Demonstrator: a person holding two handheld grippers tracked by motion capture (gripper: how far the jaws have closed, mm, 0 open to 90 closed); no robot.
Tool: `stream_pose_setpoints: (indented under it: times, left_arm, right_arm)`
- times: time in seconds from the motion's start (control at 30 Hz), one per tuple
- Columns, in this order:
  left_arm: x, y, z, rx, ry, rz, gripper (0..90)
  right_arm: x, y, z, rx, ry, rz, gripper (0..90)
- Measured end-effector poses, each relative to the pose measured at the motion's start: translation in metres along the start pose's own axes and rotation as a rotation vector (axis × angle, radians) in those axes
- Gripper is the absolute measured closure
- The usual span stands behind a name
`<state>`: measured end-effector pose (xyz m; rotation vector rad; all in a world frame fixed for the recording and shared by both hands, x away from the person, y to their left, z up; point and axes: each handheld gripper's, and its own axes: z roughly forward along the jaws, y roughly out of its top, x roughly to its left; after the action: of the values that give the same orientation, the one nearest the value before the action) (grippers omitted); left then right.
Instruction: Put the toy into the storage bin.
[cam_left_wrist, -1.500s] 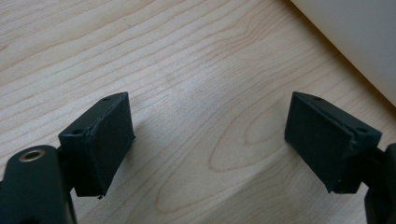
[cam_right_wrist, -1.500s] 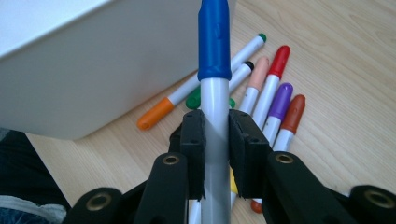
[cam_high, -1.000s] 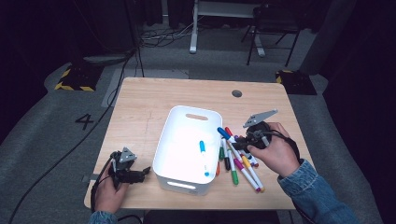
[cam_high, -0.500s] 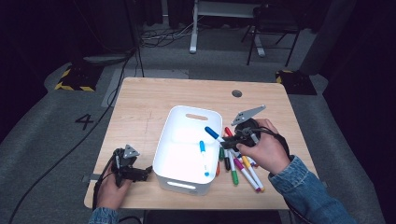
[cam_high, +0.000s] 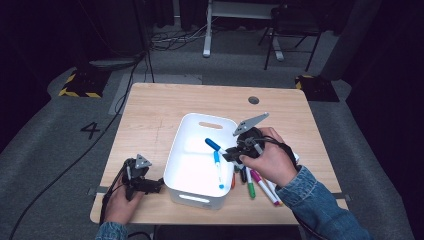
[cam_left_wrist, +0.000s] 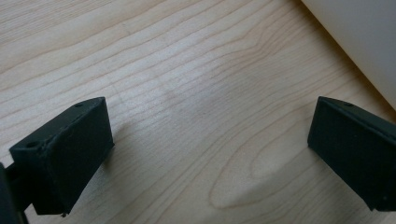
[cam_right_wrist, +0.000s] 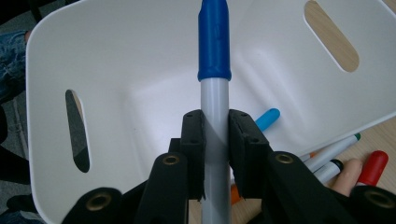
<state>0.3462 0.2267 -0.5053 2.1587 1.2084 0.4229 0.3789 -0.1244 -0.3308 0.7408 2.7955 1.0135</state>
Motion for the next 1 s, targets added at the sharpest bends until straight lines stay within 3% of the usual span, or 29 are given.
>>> stream_pose_setpoints:
  times: [0.13,0.57,1.0]
  left_arm:
    - [-0.001,0.000,0.000,-0.003,-0.003,0.003,0.4]
    - [-0.001,0.000,0.000,-0.001,-0.005,0.010,0.4]
    - [-0.001,0.000,0.000,-0.002,-0.006,0.010,0.4]
  right_arm:
    - [0.003,0.004,0.001,-0.002,0.011,0.005,76.6]
    - [0.018,0.021,0.011,-0.016,0.028,-0.042,76.6]
    - [0.021,0.017,0.028,0.024,0.031,-0.056,76.7]
